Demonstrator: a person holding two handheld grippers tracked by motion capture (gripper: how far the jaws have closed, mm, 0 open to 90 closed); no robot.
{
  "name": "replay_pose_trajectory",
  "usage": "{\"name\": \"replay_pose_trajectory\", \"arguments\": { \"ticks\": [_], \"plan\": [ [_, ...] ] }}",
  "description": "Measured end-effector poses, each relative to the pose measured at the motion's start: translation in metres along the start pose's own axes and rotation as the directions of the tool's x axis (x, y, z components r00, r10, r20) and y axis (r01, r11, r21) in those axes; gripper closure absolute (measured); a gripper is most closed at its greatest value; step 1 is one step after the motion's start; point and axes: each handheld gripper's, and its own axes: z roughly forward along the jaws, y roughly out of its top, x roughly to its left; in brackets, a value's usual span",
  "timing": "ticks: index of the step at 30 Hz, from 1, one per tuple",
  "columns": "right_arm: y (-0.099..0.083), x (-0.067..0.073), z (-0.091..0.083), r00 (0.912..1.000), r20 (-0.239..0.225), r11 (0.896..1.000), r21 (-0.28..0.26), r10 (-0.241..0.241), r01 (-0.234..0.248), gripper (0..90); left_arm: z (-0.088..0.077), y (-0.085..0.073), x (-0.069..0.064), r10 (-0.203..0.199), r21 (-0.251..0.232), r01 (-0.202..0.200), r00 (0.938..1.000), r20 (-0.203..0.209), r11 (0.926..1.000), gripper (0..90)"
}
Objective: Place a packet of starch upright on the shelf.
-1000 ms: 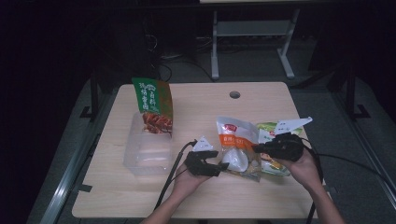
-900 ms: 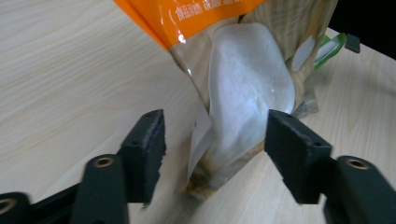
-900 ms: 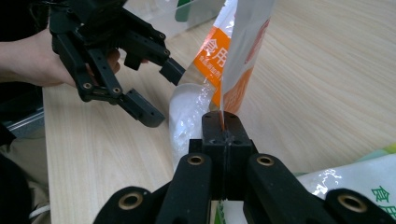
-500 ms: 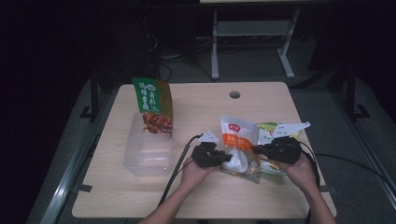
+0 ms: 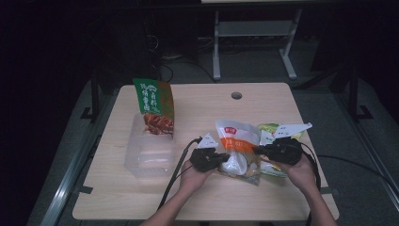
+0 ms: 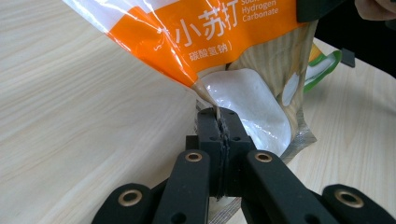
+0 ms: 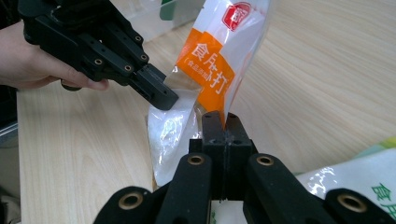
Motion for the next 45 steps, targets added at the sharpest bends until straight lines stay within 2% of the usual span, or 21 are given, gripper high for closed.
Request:
{"name": "replay_pose_trajectory", "arguments": {
  "ticks": [7, 11, 17, 19, 21, 26, 35, 39, 41, 43, 44, 45],
  "plan": [
    [0.000, 0.001, 0.006, 1.0000, -0.008, 1.000, 0.017, 0.006, -0.005, 87.7, -0.006, -0.005, -0.005, 0.046, 0.001, -0.046, 0.9984, -0.034, 0.9989, 89.3],
    [0.002, 0.000, 0.012, 0.9996, -0.024, 0.999, 0.044, 0.015, -0.014, 79.1, -0.007, -0.007, -0.008, 0.064, -0.001, -0.064, 0.9969, -0.046, 0.9979, 89.4],
    [0.008, 0.001, 0.024, 0.9986, -0.050, 0.997, 0.077, 0.015, -0.011, 73.9, -0.010, -0.008, -0.011, 0.090, 0.015, -0.089, 0.9950, -0.044, 0.9959, 89.3],
    [0.012, 0.001, 0.025, 0.9983, -0.054, 0.997, 0.073, 0.022, -0.018, 76.0, -0.010, -0.008, -0.010, 0.084, 0.013, -0.084, 0.9956, -0.041, 0.9964, 89.3],
    [0.013, 0.001, 0.027, 0.9974, -0.063, 0.997, 0.072, 0.035, -0.031, 80.9, -0.011, -0.009, -0.009, 0.062, 0.011, -0.061, 0.9976, -0.031, 0.9981, 89.2],
    [0.013, 0.001, 0.029, 0.9969, -0.062, 0.996, 0.083, 0.048, -0.043, 88.8, -0.015, -0.011, -0.008, 0.057, 0.008, -0.057, 0.9981, -0.021, 0.9983, 88.2],
    [0.011, 0.003, 0.023, 0.9934, -0.089, 0.997, 0.045, 0.072, -0.068, 89.5, -0.021, -0.016, -0.008, 0.000, 0.001, 0.000, 1.0000, -0.001, 1.0000, 80.0],
    [0.013, 0.005, 0.020, 0.9942, -0.085, 0.998, 0.024, 0.066, -0.065, 89.6, -0.026, -0.018, -0.007, -0.008, 0.003, 0.008, 1.0000, 0.005, 1.0000, 72.9],
    [0.015, 0.007, 0.017, 0.9942, -0.084, 0.998, 0.002, 0.068, -0.068, 89.7, -0.031, -0.020, -0.009, -0.019, -0.019, 0.020, 0.9997, 0.012, 0.9996, 72.5],
    [0.016, 0.010, 0.015, 0.9943, -0.081, 0.997, -0.018, 0.069, -0.070, 89.7, -0.038, -0.020, -0.012, -0.007, -0.028, 0.007, 1.0000, 0.004, 0.9996, 72.3],
    [0.018, 0.013, 0.014, 0.9944, -0.084, 0.997, -0.030, 0.064, -0.067, 89.8, -0.041, -0.021, -0.013, 0.014, -0.027, -0.014, 0.9999, 0.001, 0.9996, 71.8],
    [0.020, 0.015, 0.013, 0.9958, -0.072, 0.998, -0.035, 0.055, -0.058, 89.8, -0.043, -0.022, -0.015, 0.005, -0.031, -0.005, 1.0000, 0.002, 0.9995, 71.7]
  ]
}}
